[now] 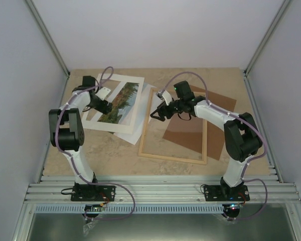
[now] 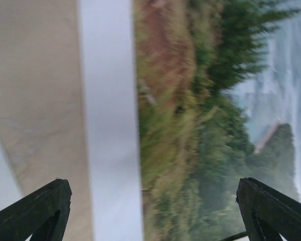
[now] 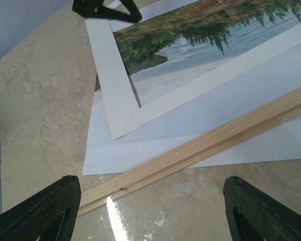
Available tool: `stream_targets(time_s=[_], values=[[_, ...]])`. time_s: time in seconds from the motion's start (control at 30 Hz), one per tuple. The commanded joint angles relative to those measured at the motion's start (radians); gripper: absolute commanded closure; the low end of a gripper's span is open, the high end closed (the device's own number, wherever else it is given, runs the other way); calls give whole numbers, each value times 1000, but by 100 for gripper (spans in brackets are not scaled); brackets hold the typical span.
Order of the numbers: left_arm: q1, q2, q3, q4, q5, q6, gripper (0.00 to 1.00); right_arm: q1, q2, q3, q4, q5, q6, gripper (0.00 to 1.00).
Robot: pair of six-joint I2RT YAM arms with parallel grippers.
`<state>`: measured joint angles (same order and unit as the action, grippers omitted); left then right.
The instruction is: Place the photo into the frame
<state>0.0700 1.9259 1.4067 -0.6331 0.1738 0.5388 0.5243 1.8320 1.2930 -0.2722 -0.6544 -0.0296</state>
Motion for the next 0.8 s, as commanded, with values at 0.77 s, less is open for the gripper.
stream_targets(time_s=[0.77], values=[[-121,-194,-388,-172,-74,211,18,4,-24,-35,7,-23,-50,22]])
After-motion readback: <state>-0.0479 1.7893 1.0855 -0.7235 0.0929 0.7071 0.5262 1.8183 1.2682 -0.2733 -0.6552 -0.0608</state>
